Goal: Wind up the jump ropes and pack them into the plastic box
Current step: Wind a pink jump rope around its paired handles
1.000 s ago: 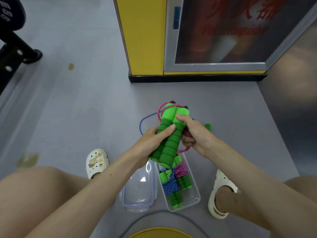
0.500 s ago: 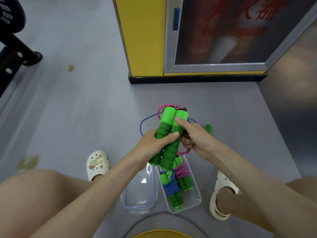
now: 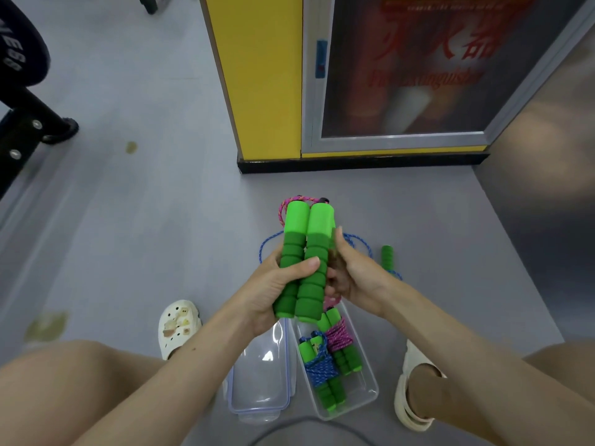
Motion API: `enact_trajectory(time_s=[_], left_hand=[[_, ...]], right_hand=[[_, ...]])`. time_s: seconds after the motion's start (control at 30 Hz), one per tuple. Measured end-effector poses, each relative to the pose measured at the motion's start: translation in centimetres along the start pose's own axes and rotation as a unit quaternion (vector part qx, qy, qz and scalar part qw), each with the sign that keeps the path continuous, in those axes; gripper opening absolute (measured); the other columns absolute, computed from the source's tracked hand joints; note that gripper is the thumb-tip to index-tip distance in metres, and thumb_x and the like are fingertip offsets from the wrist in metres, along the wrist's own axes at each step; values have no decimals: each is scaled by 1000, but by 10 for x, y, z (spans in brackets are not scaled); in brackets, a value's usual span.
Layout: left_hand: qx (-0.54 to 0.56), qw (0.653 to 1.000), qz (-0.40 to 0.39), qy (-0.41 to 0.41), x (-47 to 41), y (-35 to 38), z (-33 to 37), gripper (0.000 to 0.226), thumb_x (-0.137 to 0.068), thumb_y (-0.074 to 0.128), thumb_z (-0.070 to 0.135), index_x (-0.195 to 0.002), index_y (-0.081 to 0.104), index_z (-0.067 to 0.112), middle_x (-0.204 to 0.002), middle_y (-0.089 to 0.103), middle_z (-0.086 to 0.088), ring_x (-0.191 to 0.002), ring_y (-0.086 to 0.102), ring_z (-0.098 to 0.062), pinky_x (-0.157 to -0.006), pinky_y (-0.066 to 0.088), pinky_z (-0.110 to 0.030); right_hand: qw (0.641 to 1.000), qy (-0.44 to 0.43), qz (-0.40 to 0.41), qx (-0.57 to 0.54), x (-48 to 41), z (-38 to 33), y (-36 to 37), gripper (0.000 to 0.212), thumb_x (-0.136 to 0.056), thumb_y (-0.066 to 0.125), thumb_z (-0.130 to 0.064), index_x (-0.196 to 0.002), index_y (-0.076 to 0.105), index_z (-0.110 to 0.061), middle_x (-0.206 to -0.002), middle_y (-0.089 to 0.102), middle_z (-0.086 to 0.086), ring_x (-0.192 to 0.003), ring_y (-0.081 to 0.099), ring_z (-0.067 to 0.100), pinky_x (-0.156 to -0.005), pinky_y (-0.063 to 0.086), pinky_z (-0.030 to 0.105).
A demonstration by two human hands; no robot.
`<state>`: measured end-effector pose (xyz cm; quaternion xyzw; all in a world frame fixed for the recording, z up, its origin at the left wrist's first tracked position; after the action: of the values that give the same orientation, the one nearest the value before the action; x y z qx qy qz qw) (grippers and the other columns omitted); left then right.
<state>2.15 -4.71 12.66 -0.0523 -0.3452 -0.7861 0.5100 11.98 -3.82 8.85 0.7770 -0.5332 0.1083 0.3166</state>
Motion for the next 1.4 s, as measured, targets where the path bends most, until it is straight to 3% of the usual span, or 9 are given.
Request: enact_trajectory(time_s=[0.13, 0.23, 0.37, 0.5, 0.63, 0.87, 0.97, 1.2, 1.4], left_hand=[[0, 999, -45, 5, 2, 8, 2, 48, -77, 69, 5, -121, 53, 13, -92, 67, -27, -66, 68, -33, -61, 56, -36], [-7, 999, -35, 8, -1, 6, -4, 56, -73, 69, 2, -124, 53, 18, -99, 67, -23, -76, 68, -35, -63, 57, -40], [-22, 999, -24, 1, -1, 2, -12, 62, -72, 69, -1, -126, 48, 20, -98, 67, -21, -77, 68, -37, -63, 58, -45], [-50, 997, 64, 19, -8, -20, -9, 77, -65, 78, 5, -130, 43, 25, -108, 67, -19, -94, 67, -41, -79, 54, -56], [-95, 992, 87, 11, -14, -26, -6, 77, -67, 81, 4, -130, 44, 31, -111, 67, -16, -100, 65, -42, -84, 50, -63], [-195, 972, 128, 15, -14, -35, 6, 72, -79, 71, -3, -127, 39, 39, -98, 69, -15, -82, 69, -37, -74, 57, -56], [-382, 909, 155, 54, -14, -38, 12, 76, -79, 74, 11, -128, 30, 49, -94, 68, -8, -79, 68, -32, -76, 57, -50], [-692, 675, 232, 109, -8, -25, 21, 74, -89, 61, 30, -145, 13, 39, -89, 63, 0, -80, 62, -28, -62, 40, -31], [-824, 494, 234, 149, 2, -2, 17, 88, -84, 52, 6, -149, 2, 36, -81, 39, -3, -60, 42, -22, -50, 26, -30]], right_hand=[[998, -7, 31, 46, 3, 0, -10, 23, -99, 40, -19, -88, 58, -10, -45, 39, -6, -41, 25, 9, -47, 16, 26], [976, 7, 35, 213, 4, 0, -7, 21, -84, 38, 6, -75, 51, -6, -44, 40, -3, -43, 31, 14, -45, 24, 25], [944, 20, 34, 329, 3, -12, -4, 34, -89, 39, 3, -62, 50, -14, -42, 43, -10, -40, 37, 3, -43, 33, 14], [954, 4, 75, 289, 0, -18, -13, 19, -93, 47, -2, -94, 64, 4, -70, 67, 14, -60, 55, 15, -61, 46, 26], [950, -22, 134, 280, 4, -28, -23, 18, -93, 51, -5, -92, 65, 8, -53, 53, 3, -38, 39, 3, -42, 32, 15], [911, -47, 198, 358, 12, -35, -37, 25, -94, 57, -24, -73, 66, -13, -53, 51, 0, -50, 42, 12, -52, 36, 24], [909, -54, 189, 367, 13, -33, -32, 23, -94, 57, -22, -81, 69, -6, -53, 50, 0, -41, 40, 5, -44, 32, 14], [955, -18, 136, 263, 9, -22, -15, 34, -98, 50, -22, -73, 60, -1, -56, 53, 10, -36, 33, 6, -39, 27, 17], [985, 23, 120, 120, 8, -15, -3, 73, -72, 52, -69, -97, 63, -1, -66, 54, 8, -41, 34, 9, -44, 27, 21]])
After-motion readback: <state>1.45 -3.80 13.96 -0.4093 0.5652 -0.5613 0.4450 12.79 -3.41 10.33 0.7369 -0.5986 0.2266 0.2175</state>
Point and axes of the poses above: each hand's wrist, its own x-axis away from the middle knuckle, its own y-axis out of the palm, z = x × y, the point moved 7 cm from there along -x, towards the middle knuckle
